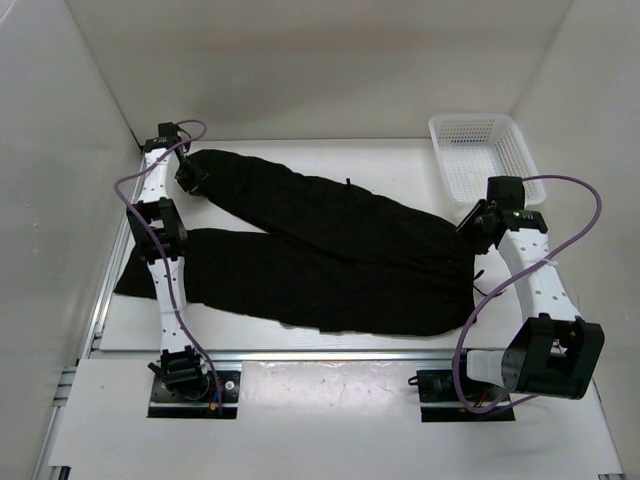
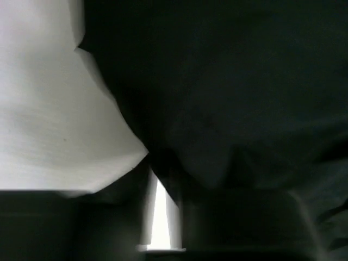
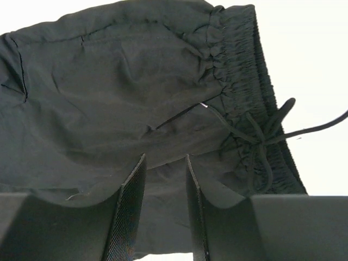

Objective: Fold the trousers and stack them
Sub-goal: Flatten the trousers out

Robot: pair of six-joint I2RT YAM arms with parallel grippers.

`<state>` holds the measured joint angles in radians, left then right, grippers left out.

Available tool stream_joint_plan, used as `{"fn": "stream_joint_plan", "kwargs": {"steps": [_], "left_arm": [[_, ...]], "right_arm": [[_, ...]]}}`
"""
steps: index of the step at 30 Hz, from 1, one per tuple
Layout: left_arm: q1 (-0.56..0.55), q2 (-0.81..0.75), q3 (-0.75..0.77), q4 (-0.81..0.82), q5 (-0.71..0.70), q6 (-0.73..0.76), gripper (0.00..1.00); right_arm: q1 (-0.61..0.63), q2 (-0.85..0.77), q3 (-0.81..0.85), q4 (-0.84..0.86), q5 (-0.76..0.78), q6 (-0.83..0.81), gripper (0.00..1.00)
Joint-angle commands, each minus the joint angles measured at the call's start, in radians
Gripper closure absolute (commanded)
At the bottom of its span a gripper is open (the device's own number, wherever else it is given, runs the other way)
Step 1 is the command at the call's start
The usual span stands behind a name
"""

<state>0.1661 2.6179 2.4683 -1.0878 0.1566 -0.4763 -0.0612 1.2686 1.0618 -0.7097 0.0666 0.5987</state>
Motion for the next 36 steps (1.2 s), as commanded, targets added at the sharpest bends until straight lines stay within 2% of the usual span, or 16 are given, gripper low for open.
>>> {"fn": "stream_joint_plan", "kwargs": {"steps": [1, 2, 7, 14, 15, 16, 17, 20, 22, 23, 25, 28, 29, 31, 32, 36], "left_arm": [[-0.014, -0.030, 0.092, -0.001, -0.028, 0.002, 0.82], [-0.014, -0.050, 0.101, -0.001, -0.037, 0.002, 0.90], [-0.014, -0.257, 0.110, -0.001, -0.178, 0.024, 0.90], [0.050, -0.504, -0.231, 0.023, -0.258, 0.034, 0.90], [0.059, -0.513, -0.312, 0.023, -0.258, 0.025, 0.81], [0.059, -0.513, -0.343, 0.023, -0.258, 0.025, 0.52], [0.059, -0.522, -0.370, 0.011, -0.220, 0.025, 0.36], [0.059, -0.535, -0.375, -0.026, -0.201, 0.034, 0.20], [0.047, -0.558, -0.333, -0.026, -0.180, 0.044, 0.20], [0.047, -0.568, -0.307, -0.026, -0.170, 0.044, 0.22], [0.023, -0.568, -0.226, -0.026, -0.181, 0.044, 0.44], [0.023, -0.491, -0.101, -0.047, -0.181, 0.044, 0.90], [0.023, -0.454, -0.060, -0.061, -0.181, 0.033, 0.90], [0.033, -0.310, 0.039, -0.105, -0.157, 0.022, 0.79], [0.033, -0.264, 0.122, -0.125, -0.157, 0.022, 0.49], [0.046, -0.177, 0.077, -0.080, -0.157, -0.016, 0.00]], "right_arm": [[0.001, 0.009, 0.007, 0.021, -0.037, 0.003, 0.60], [0.001, 0.009, 0.019, 0.021, -0.037, 0.003, 0.60], [-0.008, 0.009, 0.029, 0.021, -0.028, 0.003, 0.60], [-0.018, 0.009, 0.001, 0.030, -0.028, 0.003, 0.60], [-0.019, 0.009, -0.009, 0.030, -0.028, 0.003, 0.60], [-0.019, 0.009, -0.010, 0.030, -0.028, -0.007, 0.60], [-0.019, 0.009, -0.010, 0.030, -0.028, -0.007, 0.60], [-0.029, 0.000, -0.010, 0.030, -0.028, -0.017, 0.60], [-0.029, 0.000, -0.010, 0.030, -0.028, -0.026, 0.60], [-0.029, 0.000, -0.010, 0.030, -0.028, -0.027, 0.60], [-0.029, 0.000, 0.010, 0.030, -0.028, -0.027, 0.60], [-0.029, 0.023, 0.041, 0.039, -0.060, -0.027, 0.60], [-0.029, 0.032, 0.050, 0.039, -0.070, -0.027, 0.60], [-0.029, 0.049, 0.069, 0.039, -0.070, -0.036, 0.60], [-0.029, 0.061, 0.079, 0.039, -0.070, -0.036, 0.60], [-0.038, 0.121, 0.101, 0.049, -0.117, -0.007, 0.60]]}}
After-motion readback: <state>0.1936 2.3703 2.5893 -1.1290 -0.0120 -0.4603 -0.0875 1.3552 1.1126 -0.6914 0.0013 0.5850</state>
